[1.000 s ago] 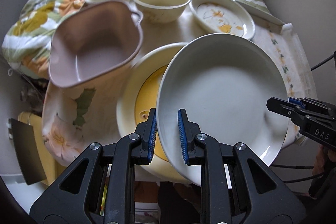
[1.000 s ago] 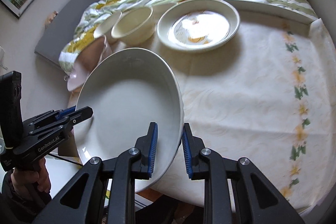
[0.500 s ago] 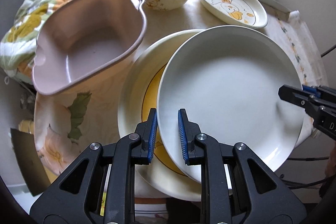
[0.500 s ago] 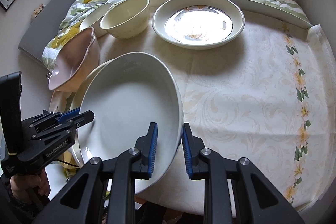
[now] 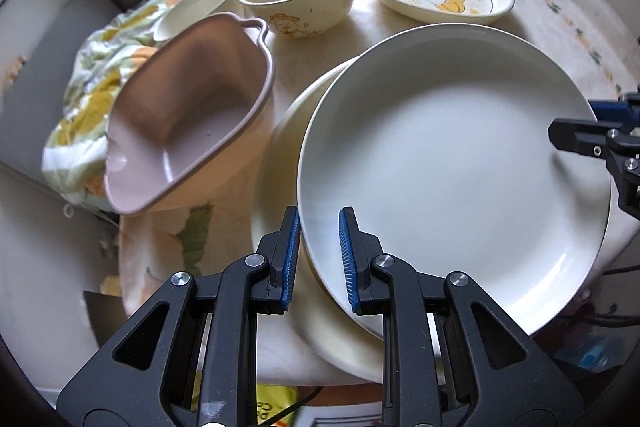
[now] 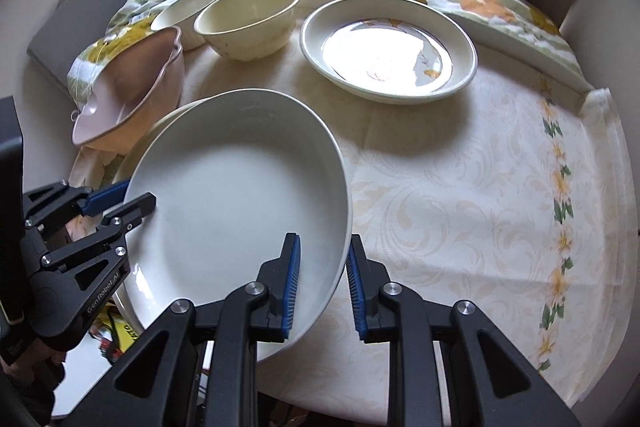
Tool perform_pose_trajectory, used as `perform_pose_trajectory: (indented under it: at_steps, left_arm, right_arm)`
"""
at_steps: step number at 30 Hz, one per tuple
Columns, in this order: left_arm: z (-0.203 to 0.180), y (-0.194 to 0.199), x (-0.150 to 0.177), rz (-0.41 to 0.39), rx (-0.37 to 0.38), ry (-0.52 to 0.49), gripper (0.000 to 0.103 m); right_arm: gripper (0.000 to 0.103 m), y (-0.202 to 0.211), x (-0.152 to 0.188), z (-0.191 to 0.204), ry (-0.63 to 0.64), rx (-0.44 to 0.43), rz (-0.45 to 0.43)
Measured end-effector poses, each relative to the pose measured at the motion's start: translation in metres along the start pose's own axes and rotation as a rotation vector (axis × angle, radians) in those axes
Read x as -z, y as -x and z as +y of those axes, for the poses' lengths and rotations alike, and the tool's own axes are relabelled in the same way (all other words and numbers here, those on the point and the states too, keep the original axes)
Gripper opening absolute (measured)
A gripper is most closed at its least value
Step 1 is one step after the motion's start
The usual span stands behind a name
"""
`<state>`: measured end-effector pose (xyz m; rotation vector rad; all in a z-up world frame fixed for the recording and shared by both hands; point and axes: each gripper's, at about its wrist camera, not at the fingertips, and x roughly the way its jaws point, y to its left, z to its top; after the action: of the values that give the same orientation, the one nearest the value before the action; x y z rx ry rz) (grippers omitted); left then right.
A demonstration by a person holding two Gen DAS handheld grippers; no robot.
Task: Organize plates and bowls
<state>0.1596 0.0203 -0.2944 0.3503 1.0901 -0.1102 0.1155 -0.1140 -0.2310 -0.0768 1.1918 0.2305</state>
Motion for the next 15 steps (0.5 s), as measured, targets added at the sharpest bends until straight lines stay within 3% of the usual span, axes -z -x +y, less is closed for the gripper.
perform_pose_trajectory:
  at_steps: [15]
  left_arm:
    - [0.000,0.004,0.005,-0.001,-0.062,-0.034,0.017]
  right_arm:
    - [0.021,-0.006,-0.001,0.018,0.071,0.063,0.003]
